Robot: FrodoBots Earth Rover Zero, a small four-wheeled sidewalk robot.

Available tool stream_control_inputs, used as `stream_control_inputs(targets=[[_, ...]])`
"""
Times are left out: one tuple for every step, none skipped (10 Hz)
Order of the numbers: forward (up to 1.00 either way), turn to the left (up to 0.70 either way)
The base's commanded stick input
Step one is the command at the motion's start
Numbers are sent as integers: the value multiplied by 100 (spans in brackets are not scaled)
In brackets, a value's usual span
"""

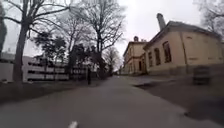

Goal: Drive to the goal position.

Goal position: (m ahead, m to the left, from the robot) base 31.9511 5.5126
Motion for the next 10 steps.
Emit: stream_control_inputs(targets=[[100, 1], [100, 1], [100, 1], [100, 1], [100, 1], [100, 1], [100, 1], [100, 1], [100, 1], [100, 1]])
